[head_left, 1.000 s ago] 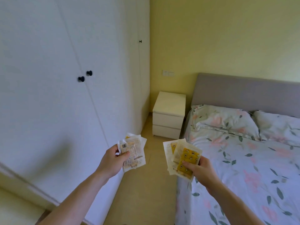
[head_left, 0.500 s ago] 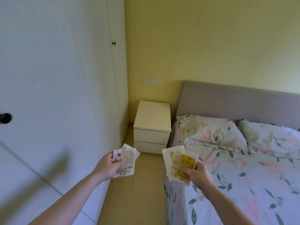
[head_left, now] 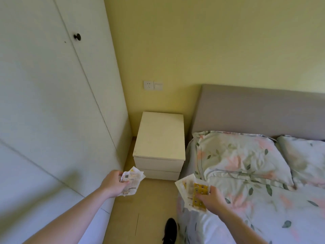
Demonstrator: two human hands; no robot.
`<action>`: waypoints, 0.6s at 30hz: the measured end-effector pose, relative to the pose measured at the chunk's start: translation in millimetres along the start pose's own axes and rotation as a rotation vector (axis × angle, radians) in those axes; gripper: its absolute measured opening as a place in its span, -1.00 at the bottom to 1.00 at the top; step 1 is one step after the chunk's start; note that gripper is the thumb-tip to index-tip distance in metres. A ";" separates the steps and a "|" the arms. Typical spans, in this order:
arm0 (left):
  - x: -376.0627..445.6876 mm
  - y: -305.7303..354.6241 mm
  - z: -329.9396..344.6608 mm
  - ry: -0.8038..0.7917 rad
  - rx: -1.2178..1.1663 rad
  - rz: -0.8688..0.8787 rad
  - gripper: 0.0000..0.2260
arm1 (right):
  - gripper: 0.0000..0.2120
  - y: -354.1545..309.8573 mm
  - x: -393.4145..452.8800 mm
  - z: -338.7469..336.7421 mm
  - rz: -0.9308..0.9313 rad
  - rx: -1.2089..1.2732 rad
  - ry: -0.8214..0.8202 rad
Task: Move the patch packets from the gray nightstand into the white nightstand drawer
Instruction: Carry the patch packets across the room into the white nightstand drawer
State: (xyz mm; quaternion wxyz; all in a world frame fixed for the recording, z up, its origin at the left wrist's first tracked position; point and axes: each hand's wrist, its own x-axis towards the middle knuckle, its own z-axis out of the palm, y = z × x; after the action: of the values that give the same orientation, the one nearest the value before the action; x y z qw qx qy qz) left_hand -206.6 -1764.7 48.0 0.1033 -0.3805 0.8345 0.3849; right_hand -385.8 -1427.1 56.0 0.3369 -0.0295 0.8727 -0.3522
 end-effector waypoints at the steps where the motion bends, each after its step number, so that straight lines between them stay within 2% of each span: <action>1: 20.8 3.4 0.9 0.000 0.031 -0.025 -0.93 | -0.98 -5.5 25.3 -1.1 0.009 -0.044 -0.026; 4: 79.5 14.1 4.6 -0.014 0.098 -0.078 -0.84 | -0.96 -19.6 100.5 -0.1 0.020 -0.192 -0.091; 9: 178.5 8.8 21.6 -0.091 0.224 -0.065 -0.81 | -0.94 -30.6 208.0 14.0 0.054 -0.292 -0.135; 11: 219.8 -2.4 32.6 -0.124 0.303 -0.063 -0.85 | -0.93 -25.5 247.6 27.2 0.058 -0.318 -0.131; 15: 297.6 -42.5 67.4 -0.173 0.409 -0.089 -0.76 | -0.96 -0.3 323.3 57.3 0.077 -0.391 -0.120; 18: 343.6 -72.1 95.3 -0.181 0.436 -0.120 -0.75 | -0.88 12.9 365.7 83.0 0.071 -0.463 -0.099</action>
State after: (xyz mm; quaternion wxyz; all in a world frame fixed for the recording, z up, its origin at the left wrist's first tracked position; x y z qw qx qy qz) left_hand -403.4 -1916.6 -217.5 0.2799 -0.3621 0.8612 0.2212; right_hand -614.9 -1572.4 -203.2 0.3756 -0.0927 0.9131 -0.1290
